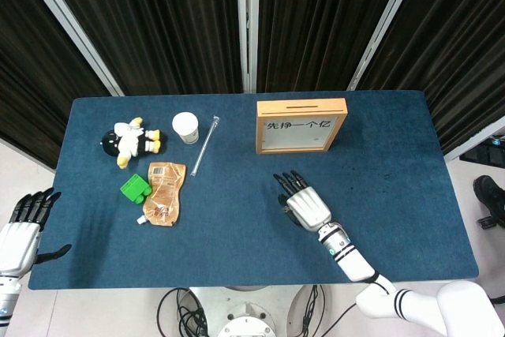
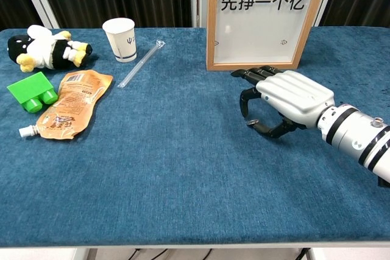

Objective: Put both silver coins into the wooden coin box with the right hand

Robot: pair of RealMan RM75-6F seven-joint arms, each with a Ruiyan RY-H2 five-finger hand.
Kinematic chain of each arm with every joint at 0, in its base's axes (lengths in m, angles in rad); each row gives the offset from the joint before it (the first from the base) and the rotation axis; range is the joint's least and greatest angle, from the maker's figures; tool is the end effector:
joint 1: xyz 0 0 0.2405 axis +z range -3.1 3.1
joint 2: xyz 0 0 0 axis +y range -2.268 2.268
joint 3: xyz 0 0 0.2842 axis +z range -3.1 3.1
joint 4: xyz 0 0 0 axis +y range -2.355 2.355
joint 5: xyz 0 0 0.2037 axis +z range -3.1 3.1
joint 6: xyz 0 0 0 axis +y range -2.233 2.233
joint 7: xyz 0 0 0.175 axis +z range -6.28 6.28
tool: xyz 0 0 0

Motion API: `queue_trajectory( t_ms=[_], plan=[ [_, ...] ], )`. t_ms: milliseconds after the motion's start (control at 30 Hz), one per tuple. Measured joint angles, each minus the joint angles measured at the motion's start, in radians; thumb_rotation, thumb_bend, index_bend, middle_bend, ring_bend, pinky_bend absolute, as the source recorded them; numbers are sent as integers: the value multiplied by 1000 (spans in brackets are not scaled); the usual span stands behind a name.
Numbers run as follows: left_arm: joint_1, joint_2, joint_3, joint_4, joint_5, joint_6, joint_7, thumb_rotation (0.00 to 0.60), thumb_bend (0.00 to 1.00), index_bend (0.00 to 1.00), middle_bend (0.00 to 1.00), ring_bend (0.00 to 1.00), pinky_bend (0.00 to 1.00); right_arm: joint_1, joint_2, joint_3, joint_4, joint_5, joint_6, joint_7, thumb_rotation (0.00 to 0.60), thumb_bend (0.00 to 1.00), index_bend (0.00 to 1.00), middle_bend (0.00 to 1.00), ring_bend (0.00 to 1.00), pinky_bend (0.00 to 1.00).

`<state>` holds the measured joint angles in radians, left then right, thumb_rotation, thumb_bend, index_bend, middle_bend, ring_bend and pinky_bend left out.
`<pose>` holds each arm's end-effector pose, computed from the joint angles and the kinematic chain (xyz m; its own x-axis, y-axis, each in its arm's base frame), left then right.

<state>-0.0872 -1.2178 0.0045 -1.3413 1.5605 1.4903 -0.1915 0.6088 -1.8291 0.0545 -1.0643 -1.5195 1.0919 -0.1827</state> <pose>-0.3717 0.2066 0.1571 0.3842 0.0482 0.9220 0.9227 -0.0553 -0.3816 -0.1947 -0.3408 -0.0972 0.5390 -0.1409 0.8305 -0.7524 -0.5238 0.3995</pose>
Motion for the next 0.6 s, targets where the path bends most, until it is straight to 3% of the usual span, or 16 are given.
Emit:
queue_trajectory(
  t_ms=[600],
  plan=[
    [-2,4,1,-3,-3,-7,5,600,87,63,11,0,0,2,-7,12,6,14,-6,-6,600,355,594,55,0,0]
  ],
)
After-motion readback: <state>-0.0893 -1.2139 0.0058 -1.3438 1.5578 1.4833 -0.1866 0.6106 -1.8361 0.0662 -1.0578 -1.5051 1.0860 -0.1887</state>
